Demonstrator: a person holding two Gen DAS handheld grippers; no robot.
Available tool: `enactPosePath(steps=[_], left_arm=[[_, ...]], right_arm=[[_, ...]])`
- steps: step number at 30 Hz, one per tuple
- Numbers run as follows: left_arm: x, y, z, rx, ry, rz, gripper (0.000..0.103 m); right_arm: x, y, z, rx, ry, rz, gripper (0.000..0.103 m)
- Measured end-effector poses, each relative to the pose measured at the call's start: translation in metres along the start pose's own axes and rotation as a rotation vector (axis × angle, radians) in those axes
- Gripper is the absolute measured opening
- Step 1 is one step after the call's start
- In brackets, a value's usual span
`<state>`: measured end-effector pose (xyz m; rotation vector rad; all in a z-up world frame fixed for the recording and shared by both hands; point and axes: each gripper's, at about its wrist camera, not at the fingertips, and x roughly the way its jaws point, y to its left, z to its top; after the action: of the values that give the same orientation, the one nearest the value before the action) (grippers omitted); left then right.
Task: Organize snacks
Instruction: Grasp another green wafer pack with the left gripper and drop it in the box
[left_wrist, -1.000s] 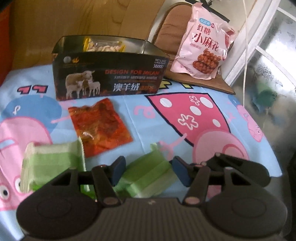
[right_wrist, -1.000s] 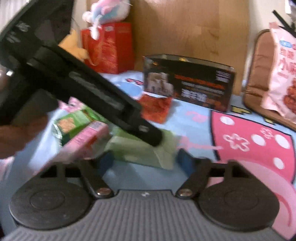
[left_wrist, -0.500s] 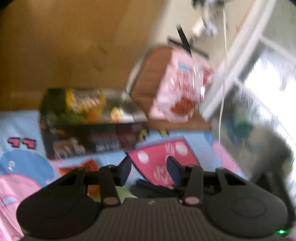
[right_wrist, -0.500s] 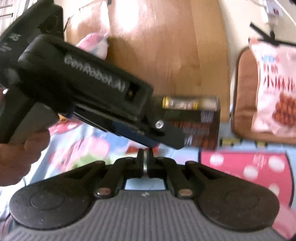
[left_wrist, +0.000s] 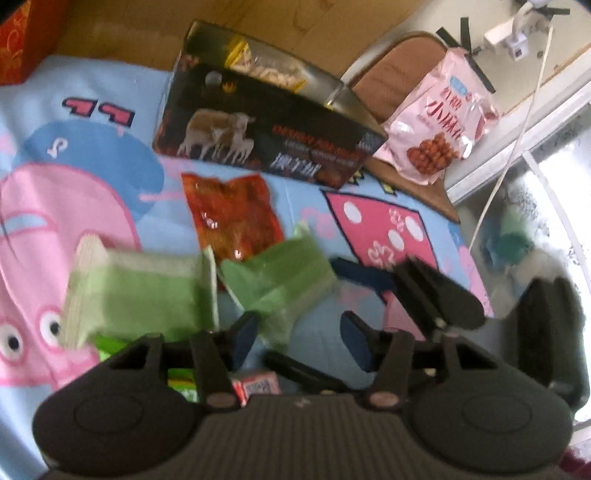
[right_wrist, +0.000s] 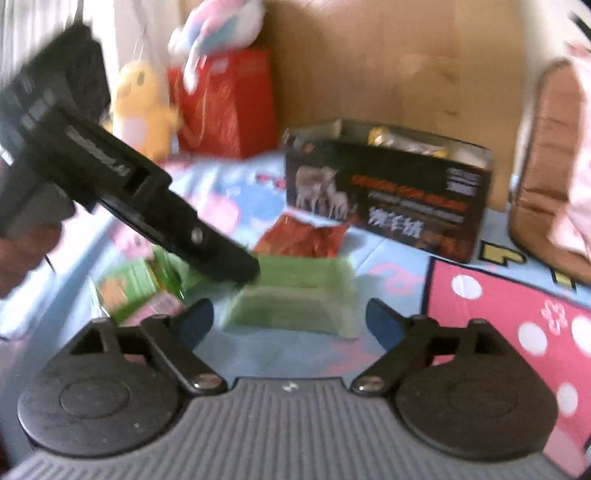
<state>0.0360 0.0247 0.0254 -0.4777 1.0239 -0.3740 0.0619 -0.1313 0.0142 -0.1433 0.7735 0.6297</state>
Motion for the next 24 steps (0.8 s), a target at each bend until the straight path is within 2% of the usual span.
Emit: enactPosePath(steps=[2, 3, 4, 5, 8, 11, 12, 13, 17, 19, 21, 24], left_arm=[[-0.004, -0.001, -0.002, 0.005, -0.03, 0.043, 0.056], [-0.006, 0.0, -0.002, 0.007, -0.029, 0.051, 0.057], [-0.01, 0.002, -0.002, -0.004, -0.032, 0.04, 0.058], [-0.009, 0.002, -0.001, -0.011, -0.038, 0.03, 0.059], [-0.01, 0.002, 0.001, -0.022, -0.048, 0.014, 0.062], [0.001, -0.006, 0.008, -0.03, -0.037, -0.024, 0.051], [0.001, -0.01, 0.011, -0.026, -0.038, -0.05, 0.043], [-0.001, -0.016, 0.014, -0.01, -0.05, -0.05, 0.041], [-0.018, -0.041, 0.044, 0.091, -0.15, -0.009, 0.04], [-0.023, -0.054, 0.065, 0.149, -0.212, 0.027, 0.041], [-0.018, -0.065, 0.087, 0.188, -0.264, 0.076, 0.048], [0.004, -0.072, 0.113, 0.222, -0.319, 0.165, 0.051]], right_arm=[[0.01, 0.002, 0.004, 0.004, -0.006, 0.011, 0.094], [0.011, 0.0, 0.006, 0.024, -0.007, 0.029, 0.085], [0.01, 0.0, 0.005, 0.023, -0.028, 0.013, 0.073], [0.009, -0.003, 0.004, 0.048, -0.032, 0.009, 0.068], [0.0, -0.013, -0.005, 0.142, -0.06, 0.006, 0.067], [-0.012, -0.015, -0.007, 0.208, -0.089, 0.002, 0.067], [-0.018, -0.012, -0.005, 0.205, -0.12, 0.007, 0.067], [-0.023, -0.01, -0.002, 0.189, -0.15, 0.006, 0.067], [-0.039, 0.003, 0.017, 0.064, -0.285, -0.133, 0.068], [-0.037, -0.006, 0.032, 0.071, -0.337, -0.172, 0.068], [-0.031, -0.021, 0.046, 0.096, -0.386, -0.23, 0.068], [-0.007, -0.051, 0.062, 0.145, -0.403, -0.313, 0.07]])
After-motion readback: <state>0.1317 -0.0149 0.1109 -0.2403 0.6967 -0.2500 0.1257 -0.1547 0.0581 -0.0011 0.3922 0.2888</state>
